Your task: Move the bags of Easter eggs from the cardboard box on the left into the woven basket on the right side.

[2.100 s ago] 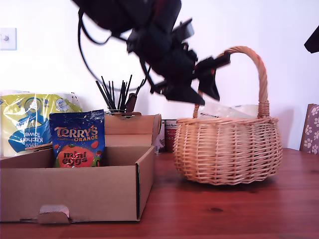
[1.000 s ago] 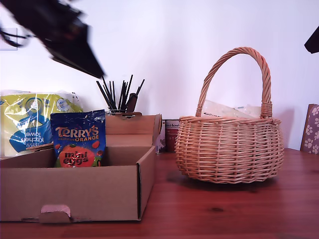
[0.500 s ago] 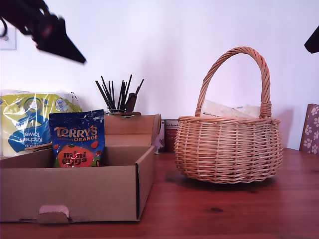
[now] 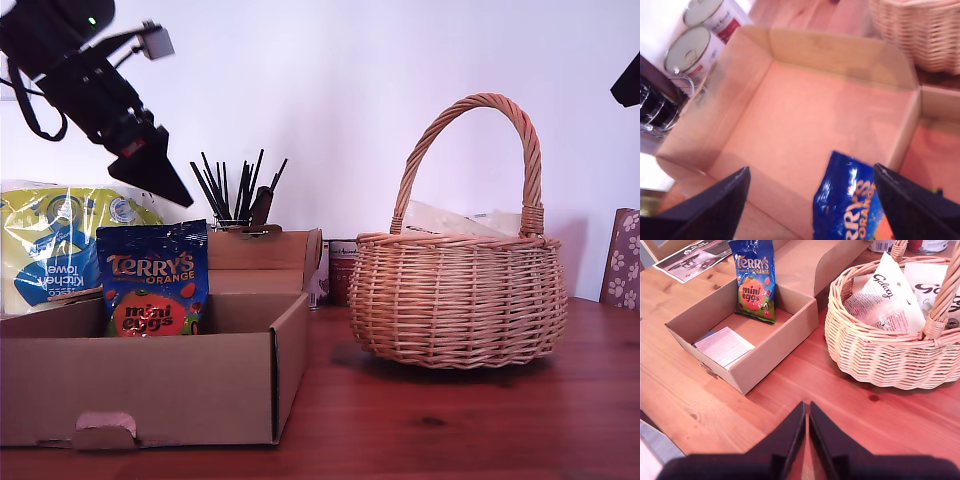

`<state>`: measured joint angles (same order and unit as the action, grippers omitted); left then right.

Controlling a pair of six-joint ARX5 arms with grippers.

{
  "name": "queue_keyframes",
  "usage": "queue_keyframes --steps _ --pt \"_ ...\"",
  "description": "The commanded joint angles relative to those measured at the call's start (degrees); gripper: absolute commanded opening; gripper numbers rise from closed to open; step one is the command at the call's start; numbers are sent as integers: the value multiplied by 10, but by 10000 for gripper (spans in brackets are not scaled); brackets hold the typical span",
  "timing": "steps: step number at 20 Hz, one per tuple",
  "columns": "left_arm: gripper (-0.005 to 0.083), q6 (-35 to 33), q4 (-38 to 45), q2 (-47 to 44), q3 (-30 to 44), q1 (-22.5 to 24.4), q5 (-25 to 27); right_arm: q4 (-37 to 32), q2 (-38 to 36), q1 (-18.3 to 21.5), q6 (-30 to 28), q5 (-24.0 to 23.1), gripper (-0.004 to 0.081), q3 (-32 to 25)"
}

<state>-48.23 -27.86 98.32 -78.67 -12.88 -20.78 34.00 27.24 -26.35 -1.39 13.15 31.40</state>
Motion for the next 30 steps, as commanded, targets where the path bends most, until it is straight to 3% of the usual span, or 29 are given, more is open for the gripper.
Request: queue_keyframes --steps 1,8,13,18,22,24,28,30 --pt "722 -4 -42 33 -10 0 3 -3 0 -3 1 2 -12 7" --pt "702 -13 -145 52 -21 0 3 -3 0 -3 1 2 -12 7" --pt "689 25 -211 52 -21 -39 3 -5 0 -3 1 2 -12 7" --pt "689 69 -229 70 -19 -62 8 -9 0 -3 4 2 -12 7" --pt "685 68 -227 114 -18 -63 50 -9 0 -3 5 2 -12 7" --pt "599 66 -211 123 -18 -63 70 -9 0 -3 5 2 -12 7" --pt "197 66 -194 123 -19 -64 82 -9 0 -3 5 2 -12 7" --pt "55 63 -194 123 -19 -64 87 -9 0 -3 5 2 -12 7"
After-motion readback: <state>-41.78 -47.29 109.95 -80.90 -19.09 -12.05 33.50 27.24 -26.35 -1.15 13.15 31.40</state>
